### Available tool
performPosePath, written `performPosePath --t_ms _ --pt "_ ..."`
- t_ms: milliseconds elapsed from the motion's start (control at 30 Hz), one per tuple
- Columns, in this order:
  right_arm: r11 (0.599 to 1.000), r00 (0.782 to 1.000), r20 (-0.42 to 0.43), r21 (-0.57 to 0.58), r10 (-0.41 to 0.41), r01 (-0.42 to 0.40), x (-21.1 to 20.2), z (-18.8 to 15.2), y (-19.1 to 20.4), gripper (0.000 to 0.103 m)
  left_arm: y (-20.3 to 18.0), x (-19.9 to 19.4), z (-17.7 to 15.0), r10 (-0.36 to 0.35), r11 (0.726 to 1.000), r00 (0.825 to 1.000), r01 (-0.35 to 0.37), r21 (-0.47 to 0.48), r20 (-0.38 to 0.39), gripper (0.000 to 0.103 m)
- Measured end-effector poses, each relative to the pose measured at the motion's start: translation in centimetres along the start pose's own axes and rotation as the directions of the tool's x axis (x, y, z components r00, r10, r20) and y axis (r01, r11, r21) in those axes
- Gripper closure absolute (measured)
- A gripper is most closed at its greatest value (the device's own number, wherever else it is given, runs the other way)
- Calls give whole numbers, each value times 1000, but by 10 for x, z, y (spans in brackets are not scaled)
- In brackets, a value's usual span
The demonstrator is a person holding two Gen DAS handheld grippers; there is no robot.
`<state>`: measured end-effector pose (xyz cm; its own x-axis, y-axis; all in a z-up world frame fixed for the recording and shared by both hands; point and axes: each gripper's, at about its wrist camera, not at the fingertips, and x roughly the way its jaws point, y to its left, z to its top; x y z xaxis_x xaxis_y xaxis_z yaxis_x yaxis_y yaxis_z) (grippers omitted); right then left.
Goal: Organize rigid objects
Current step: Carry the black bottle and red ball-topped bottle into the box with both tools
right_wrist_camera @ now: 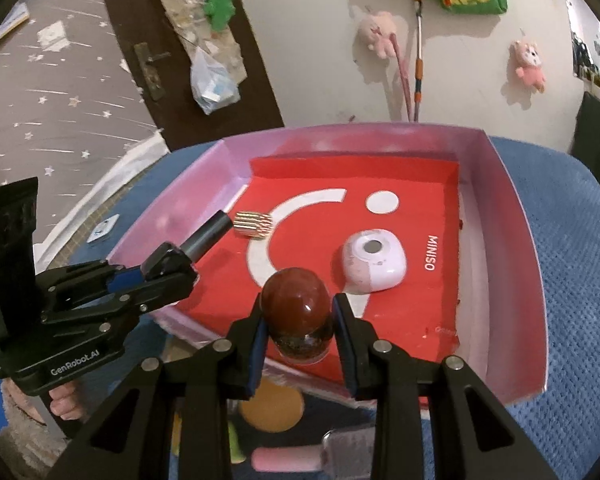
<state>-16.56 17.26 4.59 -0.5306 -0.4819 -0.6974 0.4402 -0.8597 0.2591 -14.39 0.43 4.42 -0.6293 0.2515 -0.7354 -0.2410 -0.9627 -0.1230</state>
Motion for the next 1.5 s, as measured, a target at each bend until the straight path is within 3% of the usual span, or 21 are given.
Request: performPosePath --t_ms 467,1100,1500 --pt "999 998 -67 40 -21 23 32 2 -23 70 15 30 10 25 999 998 -27 -30 -62 83" --pt "995 995 -20 44 -94 95 43 18 -33 70 21 53 24 42 998 996 -45 -45 -76 83" --pt "994 995 -24 45 -99 100 44 19 -33 69 21 56 26 37 998 996 -41 -53 -79 83"
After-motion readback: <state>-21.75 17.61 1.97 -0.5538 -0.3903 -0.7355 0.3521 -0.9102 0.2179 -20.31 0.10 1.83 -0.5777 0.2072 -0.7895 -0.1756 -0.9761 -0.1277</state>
